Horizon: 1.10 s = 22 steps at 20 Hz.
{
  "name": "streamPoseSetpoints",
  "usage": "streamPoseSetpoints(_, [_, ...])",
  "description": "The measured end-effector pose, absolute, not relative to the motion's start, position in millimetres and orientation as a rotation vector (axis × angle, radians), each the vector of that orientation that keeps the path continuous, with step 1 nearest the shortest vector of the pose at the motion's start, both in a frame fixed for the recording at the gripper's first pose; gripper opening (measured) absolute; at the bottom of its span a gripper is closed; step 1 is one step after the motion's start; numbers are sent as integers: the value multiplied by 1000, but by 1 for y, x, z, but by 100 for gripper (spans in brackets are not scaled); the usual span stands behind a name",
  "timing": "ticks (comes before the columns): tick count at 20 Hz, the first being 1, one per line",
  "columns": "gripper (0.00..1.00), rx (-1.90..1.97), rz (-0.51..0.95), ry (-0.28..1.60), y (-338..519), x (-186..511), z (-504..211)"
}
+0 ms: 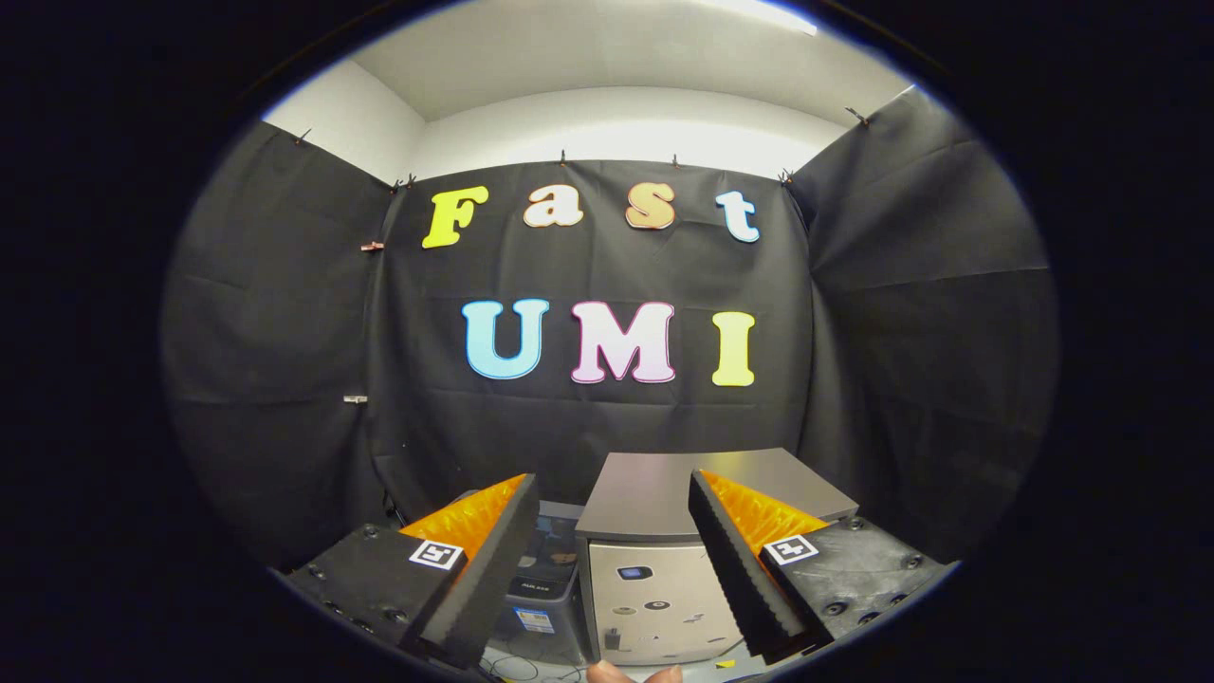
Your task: Put the clothes into the washing machine and then close the washing machine lid.
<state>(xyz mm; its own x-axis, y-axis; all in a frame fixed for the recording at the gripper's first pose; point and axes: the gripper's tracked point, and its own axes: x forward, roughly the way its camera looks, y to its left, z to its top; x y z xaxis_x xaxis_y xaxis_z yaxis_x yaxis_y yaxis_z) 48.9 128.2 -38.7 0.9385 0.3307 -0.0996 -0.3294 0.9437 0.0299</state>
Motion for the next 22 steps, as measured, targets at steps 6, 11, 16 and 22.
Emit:
streamPoseSetpoints(6, [99, 12, 322, 110, 122, 48, -41])
streamPoseSetpoints(11, [99, 21, 319, 118, 122, 48, -43])
streamPoseSetpoints(16, [99, 9, 314, 110, 121, 47, -40])
streamPoseSetpoints(22, [99, -3, 316, 112, 123, 45, -42])
